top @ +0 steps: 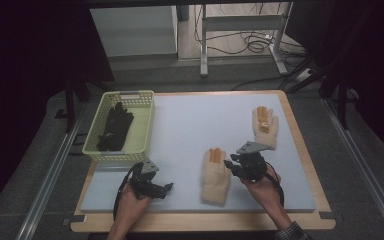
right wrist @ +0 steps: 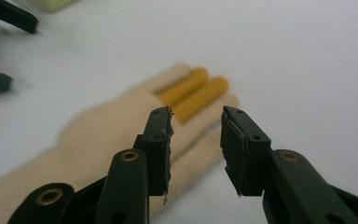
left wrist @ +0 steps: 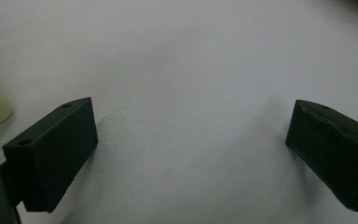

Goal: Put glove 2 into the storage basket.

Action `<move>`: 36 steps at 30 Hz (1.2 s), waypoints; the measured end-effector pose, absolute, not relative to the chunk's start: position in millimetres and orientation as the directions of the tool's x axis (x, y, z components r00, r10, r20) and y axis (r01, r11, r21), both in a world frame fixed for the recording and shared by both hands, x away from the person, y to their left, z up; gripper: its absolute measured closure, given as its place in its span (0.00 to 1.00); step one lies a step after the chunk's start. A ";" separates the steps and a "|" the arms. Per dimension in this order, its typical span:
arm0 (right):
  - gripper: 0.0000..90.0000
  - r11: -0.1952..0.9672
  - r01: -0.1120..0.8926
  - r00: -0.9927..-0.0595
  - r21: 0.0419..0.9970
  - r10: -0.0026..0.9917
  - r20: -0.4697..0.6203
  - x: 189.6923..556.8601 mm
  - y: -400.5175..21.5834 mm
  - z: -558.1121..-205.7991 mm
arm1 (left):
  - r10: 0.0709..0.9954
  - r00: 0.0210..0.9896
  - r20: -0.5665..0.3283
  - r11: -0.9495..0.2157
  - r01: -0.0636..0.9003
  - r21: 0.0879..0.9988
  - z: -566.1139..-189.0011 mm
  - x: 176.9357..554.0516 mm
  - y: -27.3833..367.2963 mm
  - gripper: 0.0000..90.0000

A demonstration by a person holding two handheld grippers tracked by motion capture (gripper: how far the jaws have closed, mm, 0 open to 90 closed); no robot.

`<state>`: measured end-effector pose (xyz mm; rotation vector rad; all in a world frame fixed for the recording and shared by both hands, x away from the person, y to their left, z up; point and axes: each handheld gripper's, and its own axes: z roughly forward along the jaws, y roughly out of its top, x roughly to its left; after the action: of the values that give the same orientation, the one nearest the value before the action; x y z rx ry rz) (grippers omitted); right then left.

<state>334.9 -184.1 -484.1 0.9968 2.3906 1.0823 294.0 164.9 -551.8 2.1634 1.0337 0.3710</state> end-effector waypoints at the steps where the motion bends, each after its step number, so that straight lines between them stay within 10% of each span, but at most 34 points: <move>1: 0.69 0.467 0.471 -0.693 0.748 0.720 -0.012 337.4 -186.6 -488.5 | 0.766 0.642 -0.039 -0.439 0.566 0.698 -551.7 294.1 165.0 0.02; 22: 0.78 0.319 0.548 -0.491 0.773 0.871 -0.011 409.0 -286.5 -488.7 | 0.766 0.642 -0.040 -0.438 0.566 0.698 -551.8 294.1 165.1 0.02; 36: 0.51 0.289 0.548 -0.426 0.785 0.904 -0.035 467.4 -304.6 -502.0 | 0.764 0.644 -0.040 -0.440 0.566 0.697 -551.6 294.2 165.3 0.02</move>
<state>467.4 -304.6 -502.0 1.2958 2.0829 0.9816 294.2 165.3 -551.6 2.1678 1.0300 0.3675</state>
